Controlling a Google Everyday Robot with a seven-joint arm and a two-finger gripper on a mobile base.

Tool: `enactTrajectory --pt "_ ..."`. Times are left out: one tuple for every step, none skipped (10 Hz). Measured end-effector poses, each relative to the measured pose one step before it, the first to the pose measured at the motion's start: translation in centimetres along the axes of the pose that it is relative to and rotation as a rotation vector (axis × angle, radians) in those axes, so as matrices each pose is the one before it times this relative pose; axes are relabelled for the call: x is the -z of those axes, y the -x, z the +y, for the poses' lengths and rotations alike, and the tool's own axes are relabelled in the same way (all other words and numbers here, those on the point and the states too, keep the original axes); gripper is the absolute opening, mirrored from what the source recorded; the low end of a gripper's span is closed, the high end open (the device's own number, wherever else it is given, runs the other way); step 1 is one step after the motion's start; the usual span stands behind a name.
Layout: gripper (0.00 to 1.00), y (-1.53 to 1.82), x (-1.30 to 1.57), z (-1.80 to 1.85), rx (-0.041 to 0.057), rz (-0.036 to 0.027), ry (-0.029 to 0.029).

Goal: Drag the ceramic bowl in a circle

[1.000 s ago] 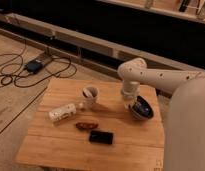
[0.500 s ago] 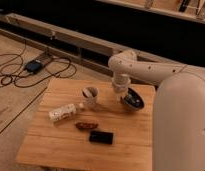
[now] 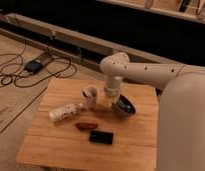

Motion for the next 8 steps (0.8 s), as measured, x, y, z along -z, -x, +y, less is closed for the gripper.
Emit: enactTrajectory --pt "0.00 -1.248 0.217 0.476 0.00329 0.01833 0.01027" --pt "0.00 -1.405 0.171 0.057 -0.00223 0.01979 0.00542" --pt "0.00 -1.701 -0.020 -0.659 -0.01388 0.02471 0.00214" --pt "0.00 -1.124 -0.237 -0.947 -0.02138 0.01868 0.00170" --pt "0.00 -0.902 -0.484 -1.329 -0.02945 0.01941 0.00116" --pt "0.00 -0.523 -0.530 -1.540 -0.03795 0.01412 0.00229" --pt "0.00 -0.103 -0.710 -2.173 -0.05092 0.00952 -0.00037" --pt "0.00 0.698 -0.300 -1.479 -0.02904 -0.00315 -0.00552"
